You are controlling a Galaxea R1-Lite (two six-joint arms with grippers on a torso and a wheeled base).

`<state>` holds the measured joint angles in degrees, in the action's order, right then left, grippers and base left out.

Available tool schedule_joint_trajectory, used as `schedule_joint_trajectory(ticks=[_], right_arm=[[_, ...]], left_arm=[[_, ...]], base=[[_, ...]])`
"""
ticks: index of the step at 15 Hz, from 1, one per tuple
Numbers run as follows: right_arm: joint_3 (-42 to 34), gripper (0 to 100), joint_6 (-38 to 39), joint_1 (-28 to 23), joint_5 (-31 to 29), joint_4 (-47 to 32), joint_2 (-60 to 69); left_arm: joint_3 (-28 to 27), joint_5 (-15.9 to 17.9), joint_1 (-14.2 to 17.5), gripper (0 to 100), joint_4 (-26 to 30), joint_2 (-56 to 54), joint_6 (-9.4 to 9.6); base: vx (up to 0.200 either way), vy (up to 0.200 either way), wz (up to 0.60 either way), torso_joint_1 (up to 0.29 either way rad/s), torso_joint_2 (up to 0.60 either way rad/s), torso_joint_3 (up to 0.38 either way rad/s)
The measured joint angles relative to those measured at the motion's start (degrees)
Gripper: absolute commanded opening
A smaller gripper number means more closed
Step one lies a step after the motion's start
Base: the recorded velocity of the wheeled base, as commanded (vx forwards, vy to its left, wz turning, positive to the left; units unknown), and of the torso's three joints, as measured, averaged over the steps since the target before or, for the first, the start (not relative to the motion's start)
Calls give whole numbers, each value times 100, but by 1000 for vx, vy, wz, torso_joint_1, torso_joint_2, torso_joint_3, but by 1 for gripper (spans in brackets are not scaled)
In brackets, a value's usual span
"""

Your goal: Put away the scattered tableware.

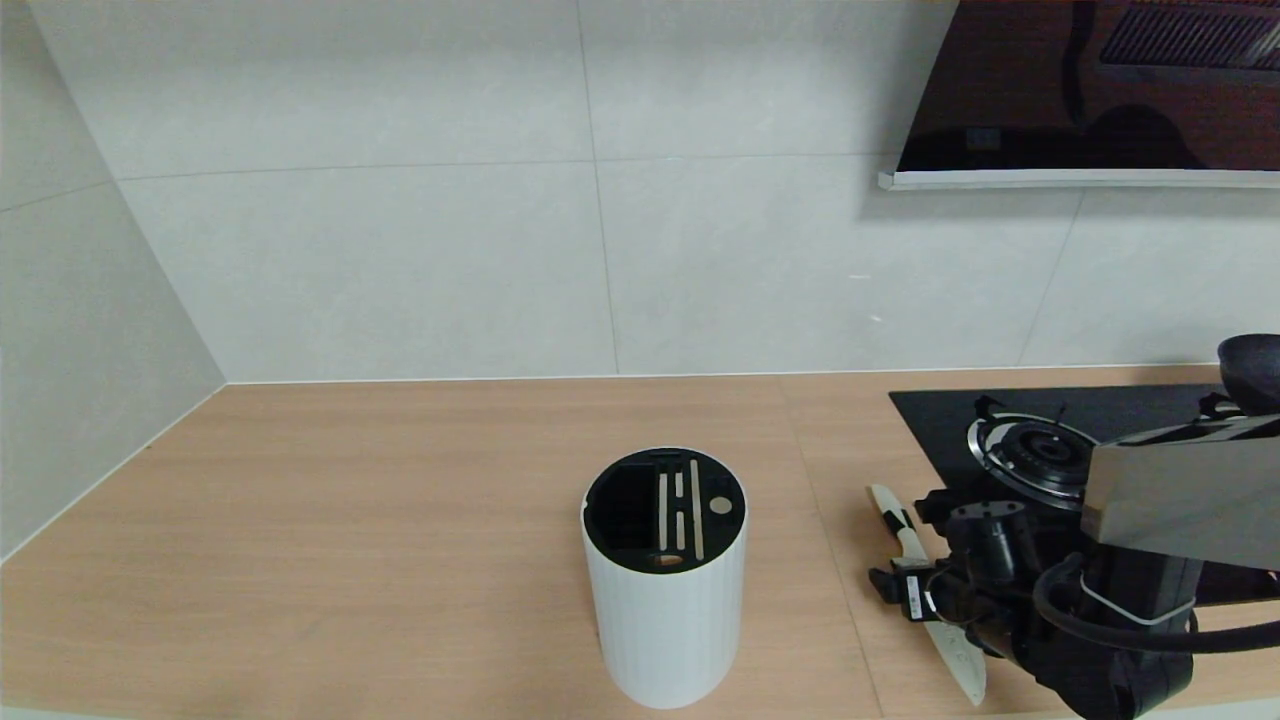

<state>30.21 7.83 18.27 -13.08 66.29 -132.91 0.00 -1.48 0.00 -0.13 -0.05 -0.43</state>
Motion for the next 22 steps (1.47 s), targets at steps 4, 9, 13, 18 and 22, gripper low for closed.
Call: schedule_joint_trajectory(ticks=[4, 9, 13, 18, 22], right_arm=[[9, 0, 0, -33, 2, 20, -60], [-4, 0, -2, -37, -2, 11, -41], [-30, 0, 2, -39, -2, -17, 118], [-297, 0, 9, 0, 13, 5, 1089], [-480, 0, -24, 165, 24, -24, 2198]], left_arm=[[0, 0, 0, 100, 2, 0, 0], [0, 0, 0, 100, 0, 0, 0], [0, 0, 0, 100, 2, 0, 0], [0, 2, 0, 100, 2, 2, 0], [0, -2, 0, 100, -7, 0, 13]], base=[[0, 0, 0, 0, 0, 0], [0, 0, 0, 0, 0, 0], [0, 0, 0, 0, 0, 0], [0, 0, 0, 0, 0, 0], [0, 0, 0, 0, 0, 0]])
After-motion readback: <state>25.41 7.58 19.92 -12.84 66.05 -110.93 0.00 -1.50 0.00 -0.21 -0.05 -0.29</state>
